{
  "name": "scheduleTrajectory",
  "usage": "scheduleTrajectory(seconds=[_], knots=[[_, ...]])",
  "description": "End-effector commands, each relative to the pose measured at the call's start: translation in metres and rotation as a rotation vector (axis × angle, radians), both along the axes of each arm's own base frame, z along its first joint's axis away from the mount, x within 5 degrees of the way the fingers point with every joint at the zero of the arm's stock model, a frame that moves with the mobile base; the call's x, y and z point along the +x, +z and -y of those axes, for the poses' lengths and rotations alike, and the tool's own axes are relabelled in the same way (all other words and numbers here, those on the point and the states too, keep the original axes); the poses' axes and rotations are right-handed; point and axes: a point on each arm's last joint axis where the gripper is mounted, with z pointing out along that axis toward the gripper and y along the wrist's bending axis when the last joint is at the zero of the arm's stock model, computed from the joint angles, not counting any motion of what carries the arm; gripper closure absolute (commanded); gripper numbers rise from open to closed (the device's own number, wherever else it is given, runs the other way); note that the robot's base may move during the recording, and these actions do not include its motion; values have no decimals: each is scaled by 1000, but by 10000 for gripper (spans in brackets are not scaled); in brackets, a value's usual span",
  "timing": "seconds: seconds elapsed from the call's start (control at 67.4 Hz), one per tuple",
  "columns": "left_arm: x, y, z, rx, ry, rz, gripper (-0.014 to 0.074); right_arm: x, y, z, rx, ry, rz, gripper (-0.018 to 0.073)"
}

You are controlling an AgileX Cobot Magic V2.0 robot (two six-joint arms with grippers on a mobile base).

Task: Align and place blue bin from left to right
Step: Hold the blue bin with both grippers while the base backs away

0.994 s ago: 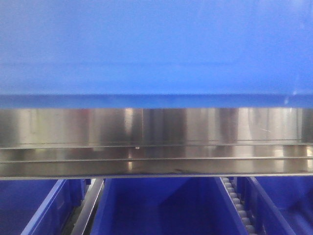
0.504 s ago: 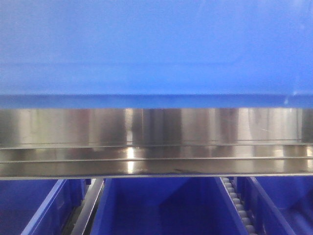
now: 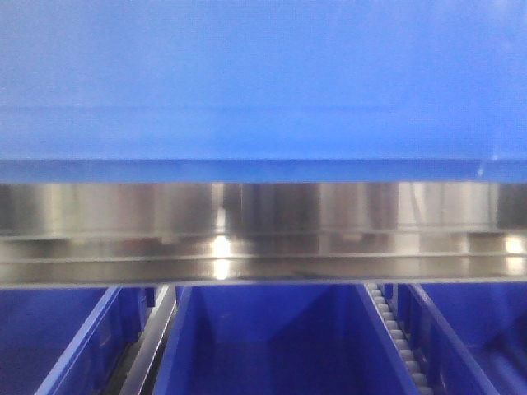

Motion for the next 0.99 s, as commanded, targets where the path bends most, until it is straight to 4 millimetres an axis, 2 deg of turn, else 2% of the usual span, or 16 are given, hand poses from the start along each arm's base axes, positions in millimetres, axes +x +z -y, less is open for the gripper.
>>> scheduleTrajectory(seconds=[0.0, 0.979], knots=[[-2, 8, 11, -76, -86, 56, 707, -2, 10, -15, 121, 109, 81, 638], [-2, 8, 11, -76, -86, 56, 707, -2, 12, -16, 135, 122, 93, 638]])
